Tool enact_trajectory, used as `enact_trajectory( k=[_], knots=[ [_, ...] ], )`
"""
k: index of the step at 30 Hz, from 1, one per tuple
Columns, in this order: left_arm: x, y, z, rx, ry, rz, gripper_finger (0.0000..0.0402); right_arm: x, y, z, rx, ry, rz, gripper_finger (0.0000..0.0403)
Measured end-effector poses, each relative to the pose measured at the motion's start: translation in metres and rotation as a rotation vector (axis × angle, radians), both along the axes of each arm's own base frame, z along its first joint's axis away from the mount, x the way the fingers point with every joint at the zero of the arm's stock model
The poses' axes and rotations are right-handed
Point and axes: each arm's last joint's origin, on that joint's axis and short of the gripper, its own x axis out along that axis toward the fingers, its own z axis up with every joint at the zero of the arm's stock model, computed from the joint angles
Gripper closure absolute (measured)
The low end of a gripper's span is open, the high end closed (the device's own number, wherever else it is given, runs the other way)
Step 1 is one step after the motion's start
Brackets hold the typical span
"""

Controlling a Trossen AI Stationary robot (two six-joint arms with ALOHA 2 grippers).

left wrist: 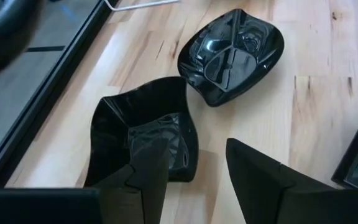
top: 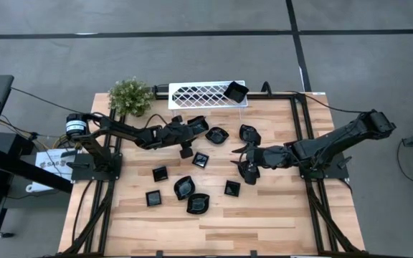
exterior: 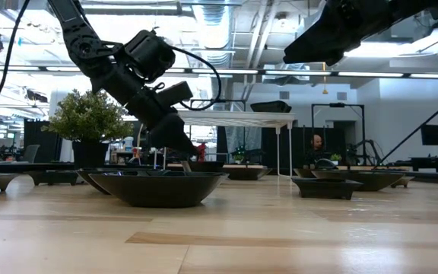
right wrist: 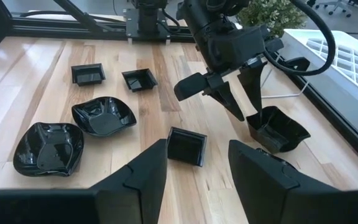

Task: Pick & Place Mini shaped plates
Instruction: Stack the black distorted square plate on top of the black distorted square plate on the shelf

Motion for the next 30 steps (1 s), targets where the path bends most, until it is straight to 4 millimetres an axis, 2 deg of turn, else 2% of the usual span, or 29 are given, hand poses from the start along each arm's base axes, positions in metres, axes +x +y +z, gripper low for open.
enact_trajectory(
  k=[14, 23, 30],
  knots=[
    [0.0, -0.003, 0.0, 0.05, 0.033, -0.016, 0.0239, 0.0, 0.0, 0.0, 0.0, 0.0, 0.0, 0.0236],
    [0.007, -0.023, 0.004, 0.18, 0.061, -0.06, 0.0239, 0.0, 0.0, 0.0, 0.0, 0.0, 0.0, 0.0236],
    [0.01, -0.026, 0.007, 0.238, 0.075, -0.055, 0.0239, 0.0, 0.0, 0.0, 0.001, -0.001, 0.0, 0.0234]
  ],
)
